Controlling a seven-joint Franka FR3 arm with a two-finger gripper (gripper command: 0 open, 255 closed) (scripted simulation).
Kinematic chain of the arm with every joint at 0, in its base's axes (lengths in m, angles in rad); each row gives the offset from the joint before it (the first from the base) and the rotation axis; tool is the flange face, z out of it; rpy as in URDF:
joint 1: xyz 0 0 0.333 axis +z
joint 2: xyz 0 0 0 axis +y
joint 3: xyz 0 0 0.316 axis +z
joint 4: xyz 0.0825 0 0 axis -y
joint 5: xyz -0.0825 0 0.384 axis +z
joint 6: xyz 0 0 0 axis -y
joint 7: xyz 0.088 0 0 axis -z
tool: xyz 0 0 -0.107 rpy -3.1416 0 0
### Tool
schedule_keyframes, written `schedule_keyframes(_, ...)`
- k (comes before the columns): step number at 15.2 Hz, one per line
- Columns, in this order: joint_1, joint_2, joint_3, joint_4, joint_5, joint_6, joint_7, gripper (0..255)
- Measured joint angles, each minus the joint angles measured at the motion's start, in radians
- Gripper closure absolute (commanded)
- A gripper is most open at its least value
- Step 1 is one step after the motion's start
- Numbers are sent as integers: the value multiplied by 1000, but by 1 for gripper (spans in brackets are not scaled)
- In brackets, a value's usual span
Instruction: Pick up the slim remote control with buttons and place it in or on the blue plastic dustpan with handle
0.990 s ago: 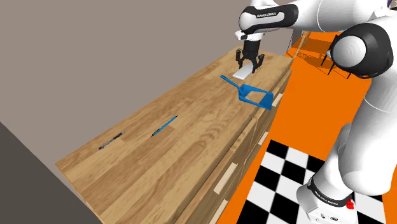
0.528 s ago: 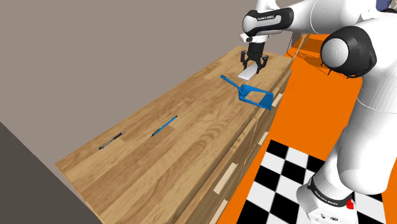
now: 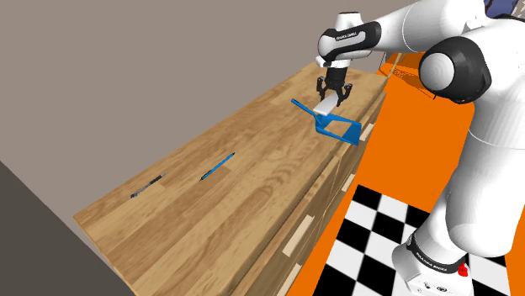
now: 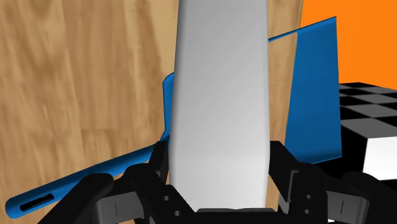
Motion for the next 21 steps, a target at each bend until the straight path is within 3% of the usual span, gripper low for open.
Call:
schedule_keyframes(7,-2,8,2,-13,6,19,-5,255)
schedule_keyframes(8,-2,8,2,-13,6,19,-5,0)
schedule_keyframes(14,-2,8,2,-13,7,19,-5,0)
schedule_keyframes(21,1,-22,-7,79,-19,-94,12,0)
